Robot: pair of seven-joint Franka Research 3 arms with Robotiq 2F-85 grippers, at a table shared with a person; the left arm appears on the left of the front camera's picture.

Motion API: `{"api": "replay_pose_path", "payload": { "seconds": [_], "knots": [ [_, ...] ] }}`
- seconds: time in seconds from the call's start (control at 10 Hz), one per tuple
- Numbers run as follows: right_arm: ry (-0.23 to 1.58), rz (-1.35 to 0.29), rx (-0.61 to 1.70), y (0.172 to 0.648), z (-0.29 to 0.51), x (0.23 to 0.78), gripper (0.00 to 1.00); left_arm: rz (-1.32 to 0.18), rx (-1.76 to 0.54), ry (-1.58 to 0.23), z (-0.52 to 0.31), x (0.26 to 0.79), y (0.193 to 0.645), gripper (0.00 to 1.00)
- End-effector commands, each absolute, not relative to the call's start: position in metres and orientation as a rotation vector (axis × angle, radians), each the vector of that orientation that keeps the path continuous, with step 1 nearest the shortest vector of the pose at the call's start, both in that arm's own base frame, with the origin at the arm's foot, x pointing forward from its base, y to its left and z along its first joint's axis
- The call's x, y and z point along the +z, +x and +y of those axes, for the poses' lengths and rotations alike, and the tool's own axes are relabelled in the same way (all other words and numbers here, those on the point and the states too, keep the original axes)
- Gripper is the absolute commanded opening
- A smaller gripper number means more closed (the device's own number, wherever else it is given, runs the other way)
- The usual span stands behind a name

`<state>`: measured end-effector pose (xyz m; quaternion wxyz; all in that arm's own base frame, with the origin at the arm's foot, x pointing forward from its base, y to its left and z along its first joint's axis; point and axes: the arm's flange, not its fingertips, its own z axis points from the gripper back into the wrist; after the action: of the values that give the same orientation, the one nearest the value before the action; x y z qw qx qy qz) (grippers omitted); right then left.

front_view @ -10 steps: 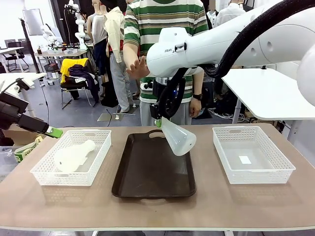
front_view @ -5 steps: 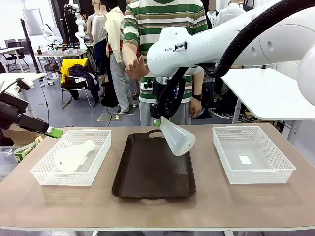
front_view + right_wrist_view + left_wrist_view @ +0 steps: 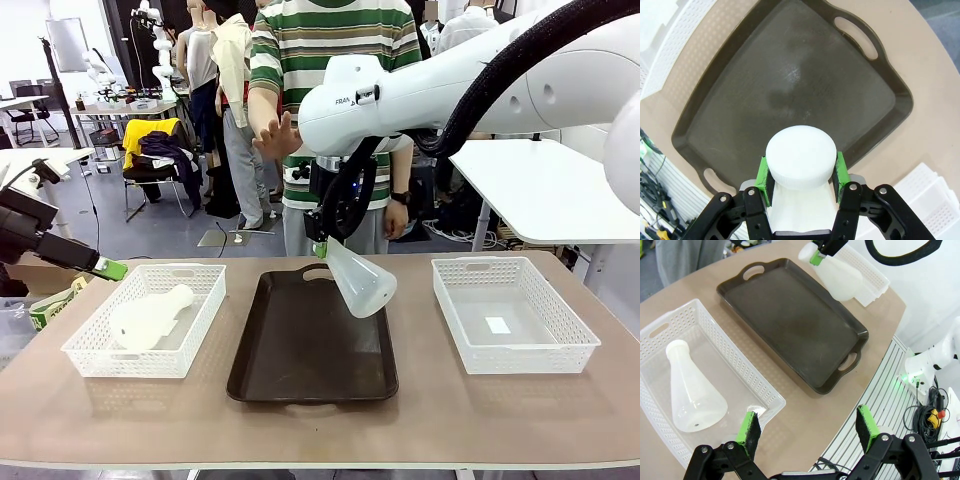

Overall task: Prepare the laboratory tools.
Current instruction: Place the picked Big flask upright in the Handle tray as instructed by the person.

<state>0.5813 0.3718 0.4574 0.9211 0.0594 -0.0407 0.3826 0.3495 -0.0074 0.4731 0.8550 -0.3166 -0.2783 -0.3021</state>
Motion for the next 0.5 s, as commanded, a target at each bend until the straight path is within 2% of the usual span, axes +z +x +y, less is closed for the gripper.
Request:
{"api": "replay_pose_path", "payload": {
  "seconds": [0.0, 0.4],
  "knots": [
    [0.112, -0.085, 0.782, 0.5814, 0.3711, 0.4579, 0.00, -0.603, -0.649, -0.686, -0.0057, 0.4715, 0.3506, 1.00],
    [0.112, -0.085, 0.782, 0.5814, 0.3711, 0.4579, 0.00, -0.603, -0.649, -0.686, -0.0057, 0.4715, 0.3506, 1.00]
  ]
}}
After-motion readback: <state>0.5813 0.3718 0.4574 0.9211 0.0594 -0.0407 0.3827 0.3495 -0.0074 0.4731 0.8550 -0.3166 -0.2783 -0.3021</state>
